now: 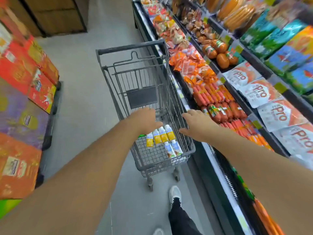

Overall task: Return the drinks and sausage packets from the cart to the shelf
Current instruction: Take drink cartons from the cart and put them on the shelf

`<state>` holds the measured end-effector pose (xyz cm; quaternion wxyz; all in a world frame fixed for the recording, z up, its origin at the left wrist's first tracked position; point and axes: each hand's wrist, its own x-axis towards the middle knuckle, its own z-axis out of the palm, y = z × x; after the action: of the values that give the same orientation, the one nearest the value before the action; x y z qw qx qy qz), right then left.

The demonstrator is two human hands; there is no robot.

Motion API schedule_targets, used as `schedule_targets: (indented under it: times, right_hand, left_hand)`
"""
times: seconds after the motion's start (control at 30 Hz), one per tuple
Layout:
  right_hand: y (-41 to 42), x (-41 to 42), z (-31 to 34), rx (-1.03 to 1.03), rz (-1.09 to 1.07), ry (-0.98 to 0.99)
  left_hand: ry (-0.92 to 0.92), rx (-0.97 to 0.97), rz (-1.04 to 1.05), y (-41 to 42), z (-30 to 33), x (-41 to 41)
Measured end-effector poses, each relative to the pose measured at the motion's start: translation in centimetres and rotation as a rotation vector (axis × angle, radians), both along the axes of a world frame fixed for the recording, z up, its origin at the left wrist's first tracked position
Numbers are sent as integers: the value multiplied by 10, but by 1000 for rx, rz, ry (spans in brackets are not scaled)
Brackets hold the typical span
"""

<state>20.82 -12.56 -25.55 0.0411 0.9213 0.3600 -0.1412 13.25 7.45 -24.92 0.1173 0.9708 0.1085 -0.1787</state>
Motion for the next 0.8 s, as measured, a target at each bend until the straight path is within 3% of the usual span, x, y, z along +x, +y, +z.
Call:
schedule_targets:
  times: [0.33, 0.8]
  right_hand:
    - [88, 92, -116, -115, 201, 200]
    - [112, 136, -279, -261, 159, 378]
  left_hand:
    - [143, -95, 220, 52, -114, 51]
    - [345, -291, 278, 62, -289, 77]
